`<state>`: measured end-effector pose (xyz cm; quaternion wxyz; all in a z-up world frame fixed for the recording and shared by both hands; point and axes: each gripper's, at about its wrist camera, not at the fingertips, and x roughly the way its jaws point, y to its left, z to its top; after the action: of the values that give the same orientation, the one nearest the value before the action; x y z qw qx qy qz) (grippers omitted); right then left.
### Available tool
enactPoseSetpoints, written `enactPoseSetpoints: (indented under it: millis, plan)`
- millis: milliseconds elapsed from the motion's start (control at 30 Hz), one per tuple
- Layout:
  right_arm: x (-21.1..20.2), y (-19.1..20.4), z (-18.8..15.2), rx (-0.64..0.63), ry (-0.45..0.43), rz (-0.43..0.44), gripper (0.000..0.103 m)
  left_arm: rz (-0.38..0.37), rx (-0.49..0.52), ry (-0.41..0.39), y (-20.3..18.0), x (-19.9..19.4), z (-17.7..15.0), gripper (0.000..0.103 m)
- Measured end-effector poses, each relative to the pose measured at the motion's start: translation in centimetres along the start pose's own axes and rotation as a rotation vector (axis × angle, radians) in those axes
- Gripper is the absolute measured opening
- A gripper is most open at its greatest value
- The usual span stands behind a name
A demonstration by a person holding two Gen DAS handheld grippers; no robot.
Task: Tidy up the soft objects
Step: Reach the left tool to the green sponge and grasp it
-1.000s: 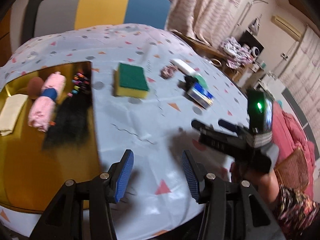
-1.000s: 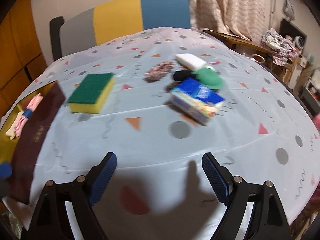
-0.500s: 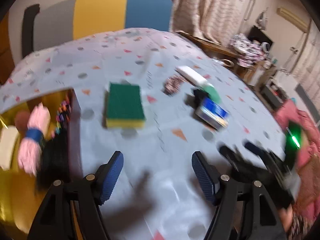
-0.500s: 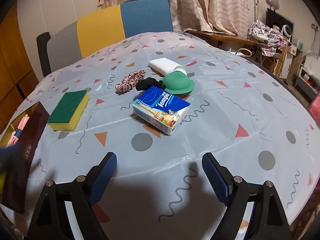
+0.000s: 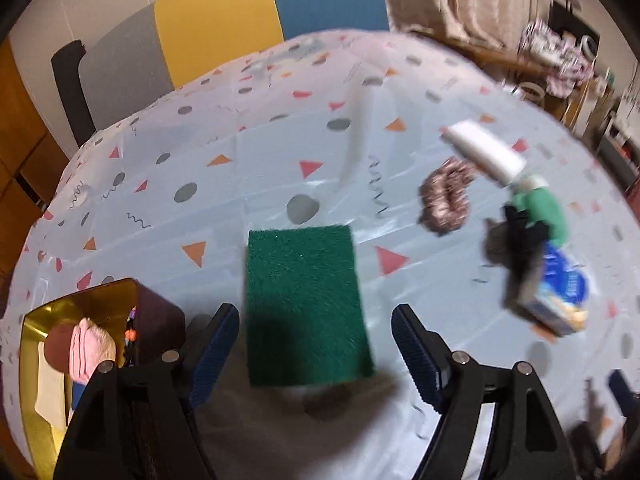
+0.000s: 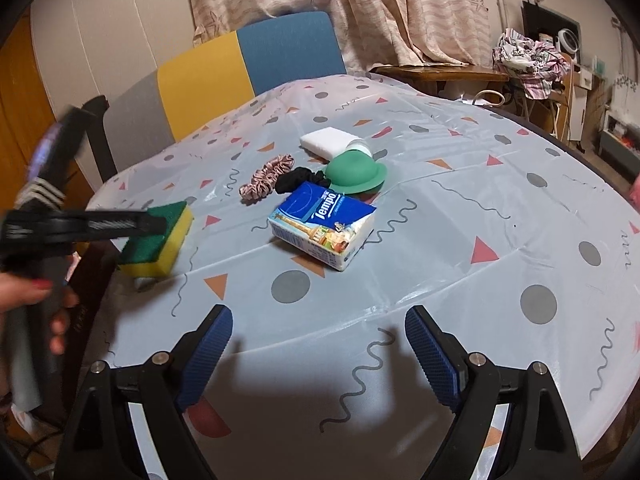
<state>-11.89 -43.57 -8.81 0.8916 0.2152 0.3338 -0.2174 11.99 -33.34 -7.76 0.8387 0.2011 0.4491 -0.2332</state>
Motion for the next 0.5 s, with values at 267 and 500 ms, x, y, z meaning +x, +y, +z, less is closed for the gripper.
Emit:
enactPoseSetpoints:
  millis: [267, 500]
  plan:
    - [-0.3, -0.7, 0.0, 0.011, -0.014, 0.007, 0.091, -0.049, -0.027, 0.062, 0.6, 3.5, -0.8, 0.081]
    - [0.8, -1.2, -0.1, 0.013, 0.018, 0.005, 0.091, -0.087, -0.075, 0.024, 0.7, 2.3, -2.7, 0.072]
